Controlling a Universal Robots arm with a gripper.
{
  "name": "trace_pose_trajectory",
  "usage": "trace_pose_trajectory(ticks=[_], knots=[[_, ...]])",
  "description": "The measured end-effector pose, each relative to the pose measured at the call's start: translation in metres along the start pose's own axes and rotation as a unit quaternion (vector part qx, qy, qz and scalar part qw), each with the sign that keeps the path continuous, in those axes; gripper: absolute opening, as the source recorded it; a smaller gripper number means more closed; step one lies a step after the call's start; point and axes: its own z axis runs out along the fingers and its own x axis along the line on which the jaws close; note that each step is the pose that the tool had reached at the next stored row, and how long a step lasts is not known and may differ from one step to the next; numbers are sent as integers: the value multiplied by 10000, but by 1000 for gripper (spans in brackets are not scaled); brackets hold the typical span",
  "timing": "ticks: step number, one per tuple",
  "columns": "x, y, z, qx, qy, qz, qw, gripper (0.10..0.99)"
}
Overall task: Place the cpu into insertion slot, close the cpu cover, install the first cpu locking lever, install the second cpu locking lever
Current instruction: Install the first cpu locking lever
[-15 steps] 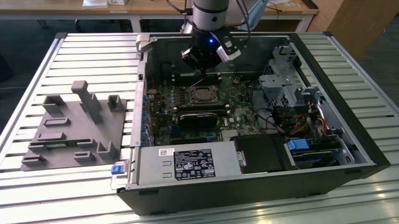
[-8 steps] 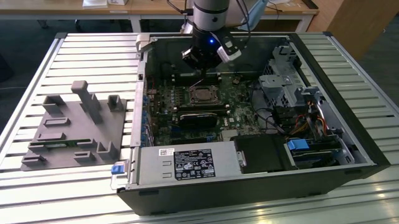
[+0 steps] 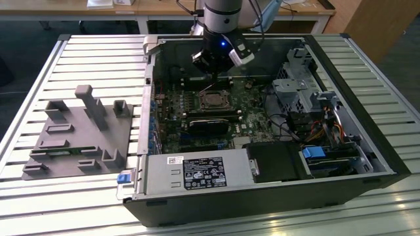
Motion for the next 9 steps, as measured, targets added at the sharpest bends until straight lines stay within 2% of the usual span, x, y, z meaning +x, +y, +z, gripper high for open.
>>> trace_pose_trajectory(ticks=[9], knots=[[-34,-8,58,0,0,0,10000,118]])
